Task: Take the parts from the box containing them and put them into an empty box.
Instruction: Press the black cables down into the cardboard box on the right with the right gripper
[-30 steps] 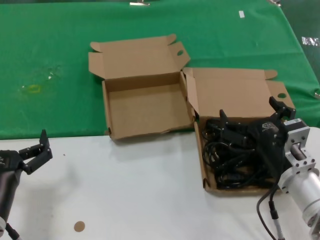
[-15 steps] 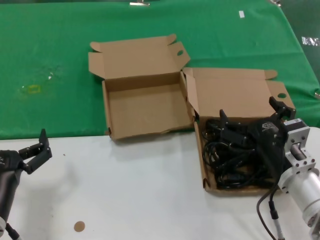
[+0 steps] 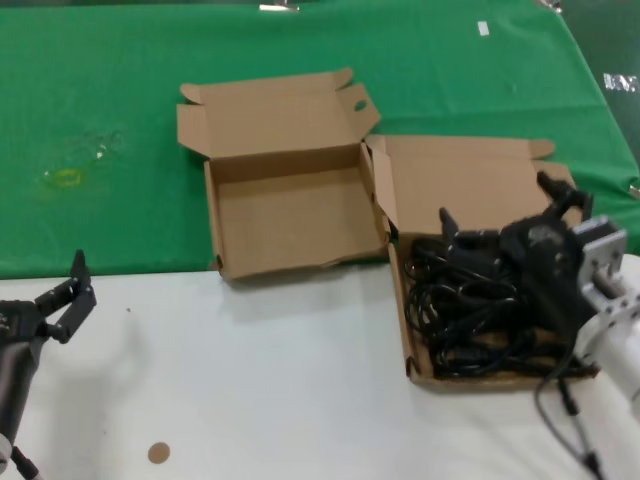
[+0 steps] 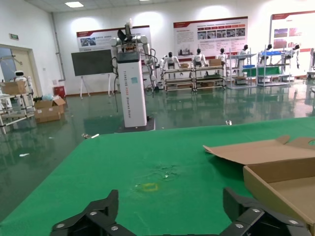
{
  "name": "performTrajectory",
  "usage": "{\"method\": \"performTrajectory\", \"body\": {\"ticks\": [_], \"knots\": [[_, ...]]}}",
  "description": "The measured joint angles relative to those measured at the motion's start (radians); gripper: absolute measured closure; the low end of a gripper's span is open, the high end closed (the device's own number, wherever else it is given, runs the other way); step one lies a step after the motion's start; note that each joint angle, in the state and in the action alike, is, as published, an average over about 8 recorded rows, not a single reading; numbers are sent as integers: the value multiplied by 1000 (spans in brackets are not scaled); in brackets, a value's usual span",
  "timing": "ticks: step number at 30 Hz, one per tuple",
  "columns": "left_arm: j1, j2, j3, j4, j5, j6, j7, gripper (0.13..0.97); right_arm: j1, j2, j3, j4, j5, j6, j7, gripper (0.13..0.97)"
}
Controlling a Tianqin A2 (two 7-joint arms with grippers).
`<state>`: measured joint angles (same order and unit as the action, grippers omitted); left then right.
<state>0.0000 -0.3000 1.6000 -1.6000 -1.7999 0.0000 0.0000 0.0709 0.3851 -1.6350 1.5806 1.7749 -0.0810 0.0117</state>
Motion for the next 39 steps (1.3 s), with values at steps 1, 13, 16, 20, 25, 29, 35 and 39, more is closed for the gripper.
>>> {"method": "performTrajectory", "body": {"ticks": [1,13,16,20,25,29,35,39], "knots": [[0,0,0,0,0,0,0,285,8,25,-8,-1,-3,-5,10,129],[0,0,0,0,0,0,0,497,187,374,-130,-16,-106,-247,189,129],[0,0,0,0,0,0,0,580,244,439,-164,-28,-125,-361,190,129],[0,0,0,0,0,0,0,691,333,504,-215,-55,-143,-525,142,129],[0,0,0,0,0,0,0,768,464,555,-290,-103,-171,-737,57,129],[0,0,0,0,0,0,0,846,567,572,-346,-144,-208,-902,-12,129],[0,0,0,0,0,0,0,867,681,565,-412,-199,-273,-1083,-102,129],[0,0,0,0,0,0,0,908,725,545,-443,-231,-309,-1151,-151,129]]}}
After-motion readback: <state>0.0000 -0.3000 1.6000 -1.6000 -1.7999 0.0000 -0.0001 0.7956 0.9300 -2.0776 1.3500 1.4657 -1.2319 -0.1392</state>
